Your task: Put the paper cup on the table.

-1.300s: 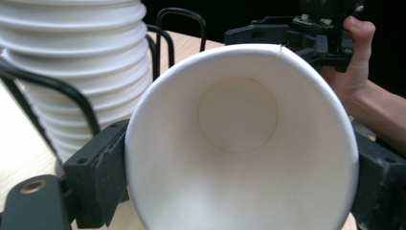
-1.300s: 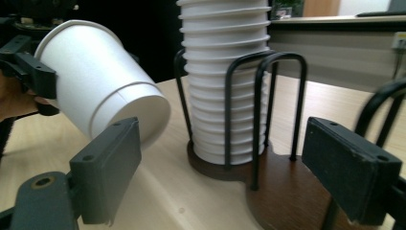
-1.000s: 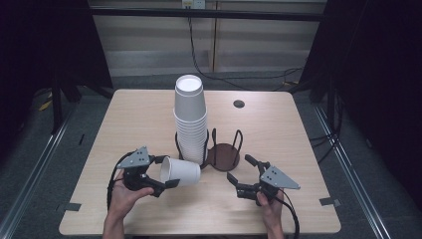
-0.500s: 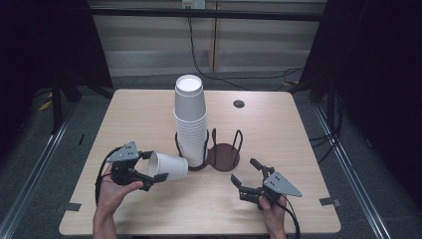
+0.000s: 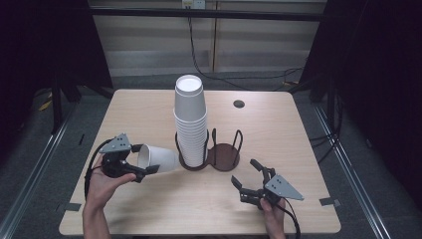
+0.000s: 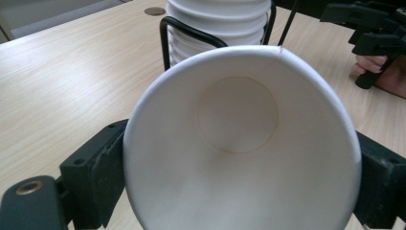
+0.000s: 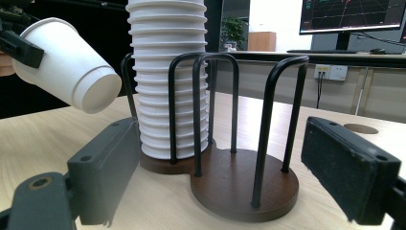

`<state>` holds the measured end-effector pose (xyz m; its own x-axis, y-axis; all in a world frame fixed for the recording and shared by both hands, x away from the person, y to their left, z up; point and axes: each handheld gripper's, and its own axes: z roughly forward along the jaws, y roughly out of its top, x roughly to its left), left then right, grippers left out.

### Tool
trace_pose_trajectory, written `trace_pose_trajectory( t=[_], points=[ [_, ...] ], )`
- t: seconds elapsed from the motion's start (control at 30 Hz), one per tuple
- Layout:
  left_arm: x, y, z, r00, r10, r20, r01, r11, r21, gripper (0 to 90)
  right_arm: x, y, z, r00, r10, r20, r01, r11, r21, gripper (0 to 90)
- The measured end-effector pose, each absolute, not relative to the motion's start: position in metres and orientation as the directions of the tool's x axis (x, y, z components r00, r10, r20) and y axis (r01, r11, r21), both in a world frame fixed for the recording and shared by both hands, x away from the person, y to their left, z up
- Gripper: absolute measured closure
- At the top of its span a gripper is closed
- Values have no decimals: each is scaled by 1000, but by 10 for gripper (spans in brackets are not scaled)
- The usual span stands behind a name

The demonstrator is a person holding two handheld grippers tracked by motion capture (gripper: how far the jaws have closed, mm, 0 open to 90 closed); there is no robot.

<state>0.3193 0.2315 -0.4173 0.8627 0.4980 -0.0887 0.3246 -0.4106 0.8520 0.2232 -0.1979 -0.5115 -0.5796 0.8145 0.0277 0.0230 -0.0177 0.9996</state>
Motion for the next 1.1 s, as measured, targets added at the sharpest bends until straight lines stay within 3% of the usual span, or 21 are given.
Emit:
trace_pose_trajectory(
  t=[0.33, 0.97, 1.1],
  points=[
    [325, 228, -398, 864, 504, -7, 300, -502, 811, 102, 223, -198, -512, -581, 813, 26, 21, -17, 1000, 129],
    [359, 211, -385, 820, 570, 44, 412, -643, 646, 99, 223, -198, -512, -585, 811, 25, 19, -17, 1000, 130],
    [372, 207, -389, 808, 586, 54, 457, -683, 570, 97, 223, -198, -512, -586, 810, 26, 20, -17, 1000, 130]
  ],
)
